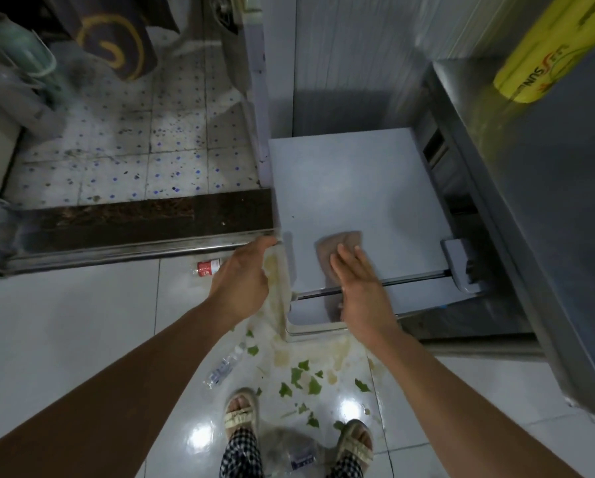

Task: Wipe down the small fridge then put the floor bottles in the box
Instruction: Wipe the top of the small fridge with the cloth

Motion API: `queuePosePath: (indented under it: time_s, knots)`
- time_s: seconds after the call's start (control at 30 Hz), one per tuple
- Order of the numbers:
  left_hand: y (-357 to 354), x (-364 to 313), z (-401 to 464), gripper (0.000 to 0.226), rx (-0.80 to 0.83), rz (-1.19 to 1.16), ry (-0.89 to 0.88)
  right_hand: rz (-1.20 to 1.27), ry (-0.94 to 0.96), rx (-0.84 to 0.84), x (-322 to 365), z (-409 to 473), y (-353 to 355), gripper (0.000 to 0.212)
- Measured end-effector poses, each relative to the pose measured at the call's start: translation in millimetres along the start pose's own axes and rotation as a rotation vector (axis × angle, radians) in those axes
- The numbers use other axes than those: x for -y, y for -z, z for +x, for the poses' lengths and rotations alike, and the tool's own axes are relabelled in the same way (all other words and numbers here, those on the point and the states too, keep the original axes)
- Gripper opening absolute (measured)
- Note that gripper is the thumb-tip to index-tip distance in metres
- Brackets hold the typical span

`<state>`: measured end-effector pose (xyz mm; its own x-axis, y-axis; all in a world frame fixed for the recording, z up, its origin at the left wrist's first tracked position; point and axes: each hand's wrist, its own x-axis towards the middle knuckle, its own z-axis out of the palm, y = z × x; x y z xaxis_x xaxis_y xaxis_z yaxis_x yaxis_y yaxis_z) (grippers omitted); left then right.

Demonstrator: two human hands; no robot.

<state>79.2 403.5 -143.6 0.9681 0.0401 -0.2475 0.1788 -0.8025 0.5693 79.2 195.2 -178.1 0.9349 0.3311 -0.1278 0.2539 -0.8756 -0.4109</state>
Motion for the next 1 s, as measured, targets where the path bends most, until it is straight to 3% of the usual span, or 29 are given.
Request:
queuePosePath:
  time_s: [0.13, 0.23, 0.33, 0.4, 0.5, 0.63, 0.73, 0.83, 0.93, 1.0]
  knots:
    - [0, -13, -1, 0.057, 0.065, -0.025, -0.007, 0.044, 0.168, 0.084, -1, -23, 6, 0.065]
    - [1, -26, -2, 0.055, 0.075, -0.016, -0.004, 0.089, 0.080, 0.078, -8, -33, 28, 0.046]
    - [4, -45, 1, 0.048, 0.060, -0.014, -0.021, 0.244, -0.083, -0.092, -8, -38, 60, 0.034]
    - [8, -63, 2, 0.040, 0.082, -0.063, -0.028, 0.303, -0.080, -0.247, -7, -37, 82, 0.034]
    - [19, -100, 3, 0.026, 0.087, -0.266, 0.006, 0.339, -0.011, -0.406, 5, -31, 114, 0.035]
    - [44, -149, 2, 0.024, 0.182, -0.828, 0.192, 0.367, 0.079, -0.473, 25, -26, 141, 0.034]
    - [60, -165, 1, 0.008, 0.220, -0.896, 0.273, 0.373, 0.132, -0.445, 33, -26, 153, 0.037]
    - [70, -175, 3, 0.015, 0.170, -1.019, 0.288, 0.476, 0.123, -0.408, 33, -29, 161, 0.045]
    - [78, -182, 2, 0.025, 0.140, -1.068, 0.231, 0.766, -0.053, -0.500, 28, -26, 174, 0.039]
    - [82, -186, 3, 0.032, 0.135, -1.061, 0.172, 0.826, -0.157, -0.492, 21, -17, 184, 0.031]
